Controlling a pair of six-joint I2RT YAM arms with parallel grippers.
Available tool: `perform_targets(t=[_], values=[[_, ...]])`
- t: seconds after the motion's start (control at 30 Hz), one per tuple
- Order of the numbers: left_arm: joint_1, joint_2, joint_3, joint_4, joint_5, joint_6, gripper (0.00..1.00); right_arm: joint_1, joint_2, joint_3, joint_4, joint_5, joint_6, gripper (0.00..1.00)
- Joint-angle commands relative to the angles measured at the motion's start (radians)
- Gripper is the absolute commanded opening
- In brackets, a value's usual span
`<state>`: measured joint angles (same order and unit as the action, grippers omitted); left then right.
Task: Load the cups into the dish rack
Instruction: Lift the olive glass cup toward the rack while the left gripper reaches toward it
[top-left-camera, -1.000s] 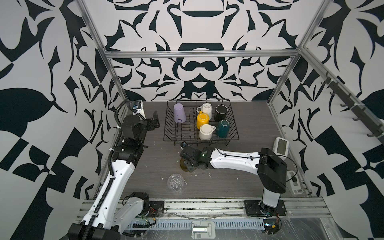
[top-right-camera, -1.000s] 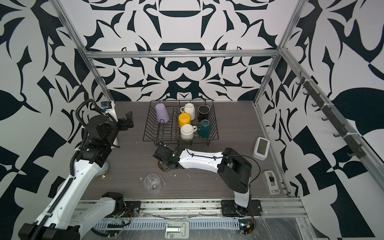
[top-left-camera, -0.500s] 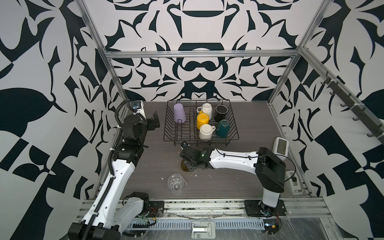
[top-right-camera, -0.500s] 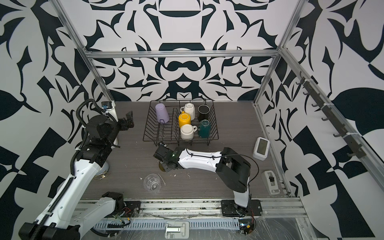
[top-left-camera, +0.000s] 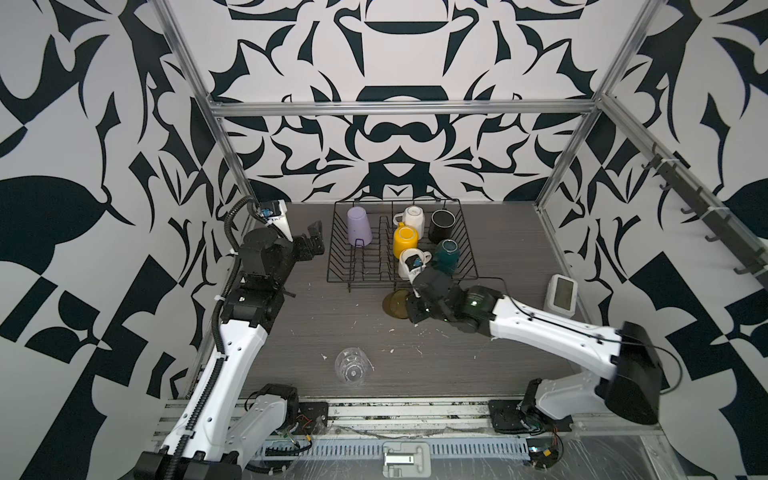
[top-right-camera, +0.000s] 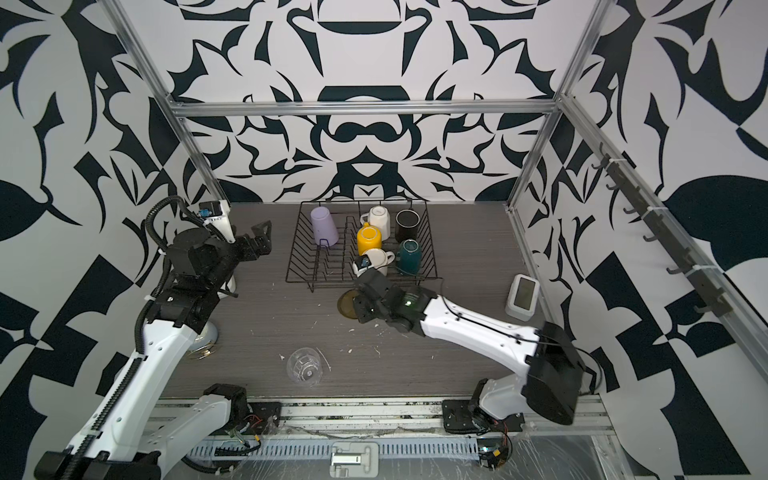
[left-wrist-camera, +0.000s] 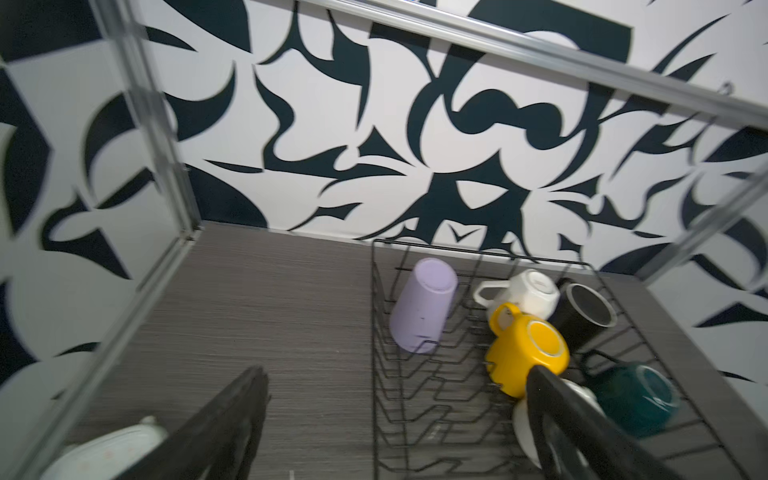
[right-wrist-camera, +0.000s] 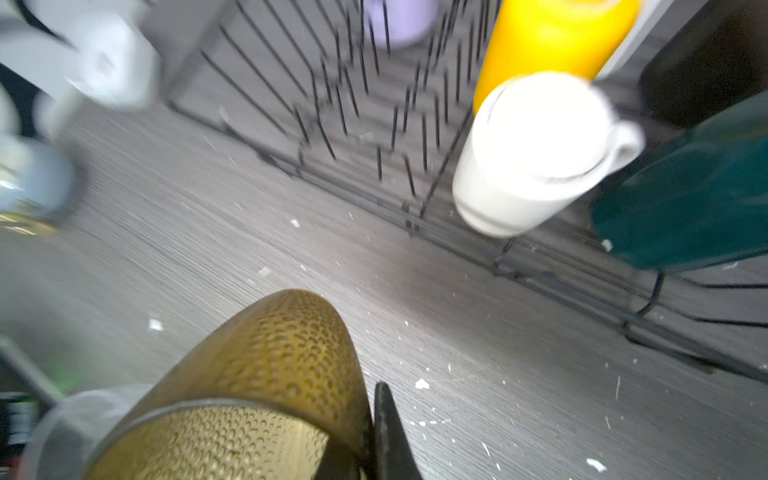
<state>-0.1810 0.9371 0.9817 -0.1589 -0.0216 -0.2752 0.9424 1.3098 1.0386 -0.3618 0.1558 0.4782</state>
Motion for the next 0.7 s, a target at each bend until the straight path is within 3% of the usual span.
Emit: perform_targets(t=[0.0,0.23,0.43,0.67], values=[[0.003,-0.065,-0.022,0.033,0.289,-0.151,0.99,-0.083,-0.118,-0.057,0.144,-0.108,0.044,0.00],[0.002,-0.118,-0.173,0.253,0.624,-0.318,0.99,-0.283,-0.184,-0.092,0.300,-0.295,0.081,0.00],[0.003,-0.084,-0.241,0.458,0.865,-0.465,1.00,-0.337,-0.161,-0.085,0.438,-0.519,0.126,0.00],[-0.001,-0.036,-0.262,0.604,0.964,-0.562,0.98,-0.337,-0.096,-0.051,0.554,-0.768,0.165,0.00]])
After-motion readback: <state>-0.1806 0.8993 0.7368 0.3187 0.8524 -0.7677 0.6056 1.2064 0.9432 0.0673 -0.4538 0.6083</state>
